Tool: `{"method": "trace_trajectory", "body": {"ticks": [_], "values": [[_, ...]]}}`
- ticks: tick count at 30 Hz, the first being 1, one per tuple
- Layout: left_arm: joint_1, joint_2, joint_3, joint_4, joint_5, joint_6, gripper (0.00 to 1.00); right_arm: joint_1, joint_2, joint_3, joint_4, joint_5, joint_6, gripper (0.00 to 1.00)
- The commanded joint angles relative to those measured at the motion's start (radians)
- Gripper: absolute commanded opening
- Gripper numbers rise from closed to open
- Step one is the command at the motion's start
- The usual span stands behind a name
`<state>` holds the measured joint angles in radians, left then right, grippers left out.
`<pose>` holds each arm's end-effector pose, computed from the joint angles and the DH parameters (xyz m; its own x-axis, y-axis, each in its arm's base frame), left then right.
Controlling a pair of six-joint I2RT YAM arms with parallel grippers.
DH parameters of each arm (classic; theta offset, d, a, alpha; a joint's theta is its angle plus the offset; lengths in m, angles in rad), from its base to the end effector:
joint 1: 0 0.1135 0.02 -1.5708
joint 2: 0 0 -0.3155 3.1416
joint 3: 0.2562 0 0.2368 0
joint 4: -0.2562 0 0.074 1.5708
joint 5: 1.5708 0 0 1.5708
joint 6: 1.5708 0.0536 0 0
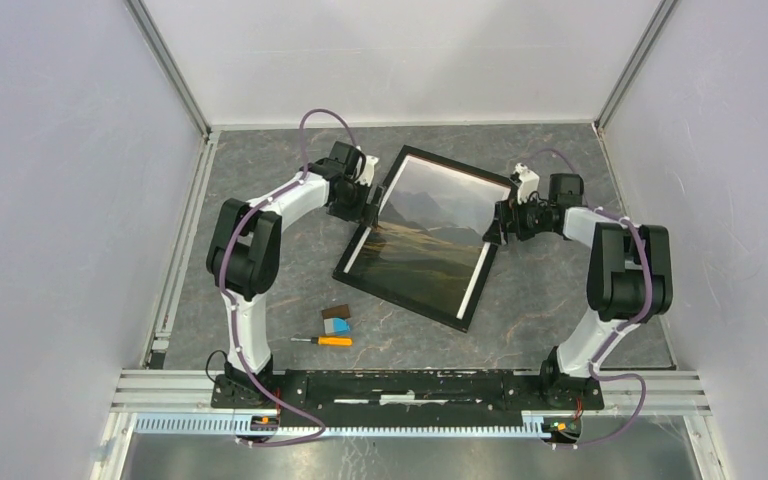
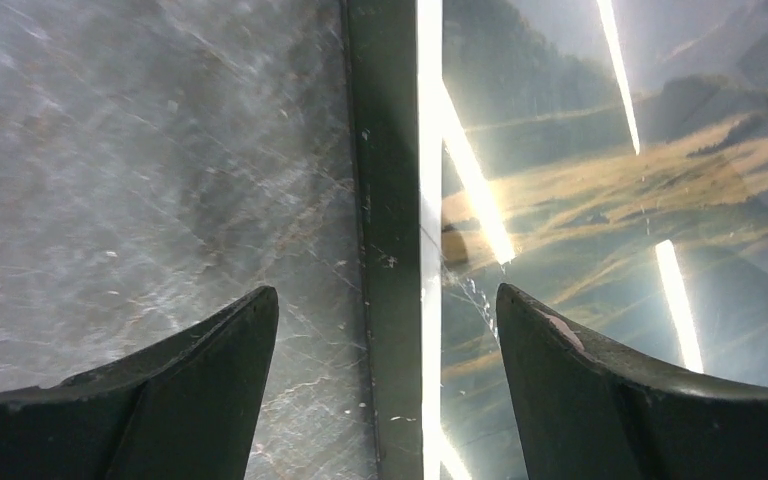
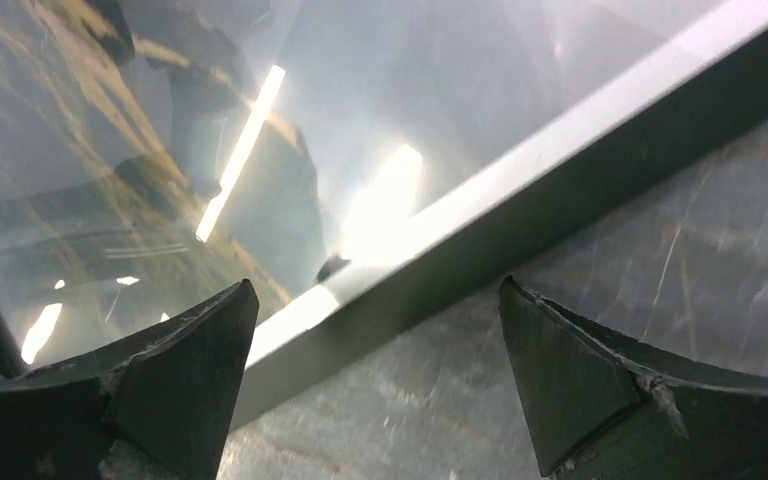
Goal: Take the photo out of the frame
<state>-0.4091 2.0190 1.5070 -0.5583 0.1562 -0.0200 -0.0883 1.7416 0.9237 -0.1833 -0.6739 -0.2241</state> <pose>0.4066 -0.1854 0.2265 -0.8140 0.3314 -0.4770 0.4453 0.8834 -0.1461 0.3382 0.0036 0.2007 -0.7587 -0.1072 -0.6426 -0.4461 0.8043 0.3925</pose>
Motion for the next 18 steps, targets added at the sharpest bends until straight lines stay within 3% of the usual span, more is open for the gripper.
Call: {"method": "trace_trajectory", "body": {"ticks": [1,10,18], "values": [[0.002,-0.043,-0.067,0.034,0.117,-0.047,0.85,0.026,0.115,0.075,-0.008,0.025,0.04,0.98],[0.004,-0.124,-0.175,0.034,0.189,-0.037,0.84,0.105,0.312,0.31,-0.006,-0.025,0.096,0.98],[0.017,-0.13,-0.181,-0.005,0.279,-0.047,0.83,0.132,0.366,0.433,-0.031,-0.07,0.12,0.98]]}}
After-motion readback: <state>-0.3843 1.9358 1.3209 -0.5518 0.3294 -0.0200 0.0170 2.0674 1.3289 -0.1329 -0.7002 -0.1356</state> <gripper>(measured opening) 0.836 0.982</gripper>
